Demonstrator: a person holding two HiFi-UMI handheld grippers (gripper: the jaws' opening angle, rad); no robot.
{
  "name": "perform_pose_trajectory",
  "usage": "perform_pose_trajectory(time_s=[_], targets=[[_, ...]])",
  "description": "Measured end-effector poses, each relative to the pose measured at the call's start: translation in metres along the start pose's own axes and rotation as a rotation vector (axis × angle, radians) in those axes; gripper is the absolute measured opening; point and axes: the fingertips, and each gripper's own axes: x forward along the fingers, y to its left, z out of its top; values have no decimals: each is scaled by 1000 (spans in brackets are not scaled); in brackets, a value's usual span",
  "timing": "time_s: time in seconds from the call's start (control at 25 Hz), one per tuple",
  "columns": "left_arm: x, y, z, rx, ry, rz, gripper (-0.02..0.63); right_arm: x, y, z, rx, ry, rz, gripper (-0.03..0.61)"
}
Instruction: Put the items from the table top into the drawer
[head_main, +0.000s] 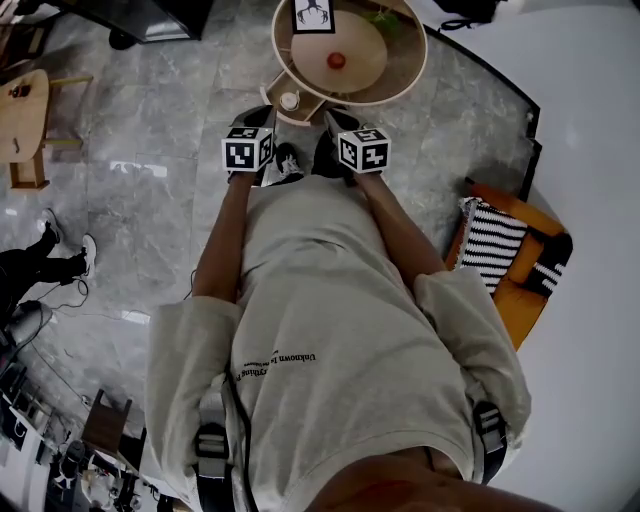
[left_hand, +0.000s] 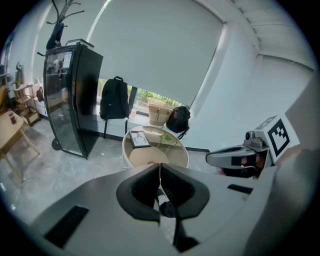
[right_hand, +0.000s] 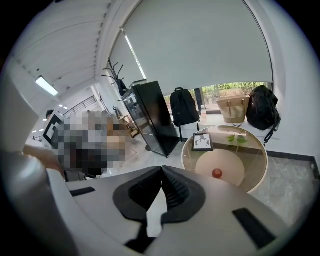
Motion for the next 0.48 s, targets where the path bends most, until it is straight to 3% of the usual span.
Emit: perform_pose_trajectory(time_s=[0.48], targets=[[-3,5,-4,-12,-10,15,21,4,5,2,-24,4,19,34]])
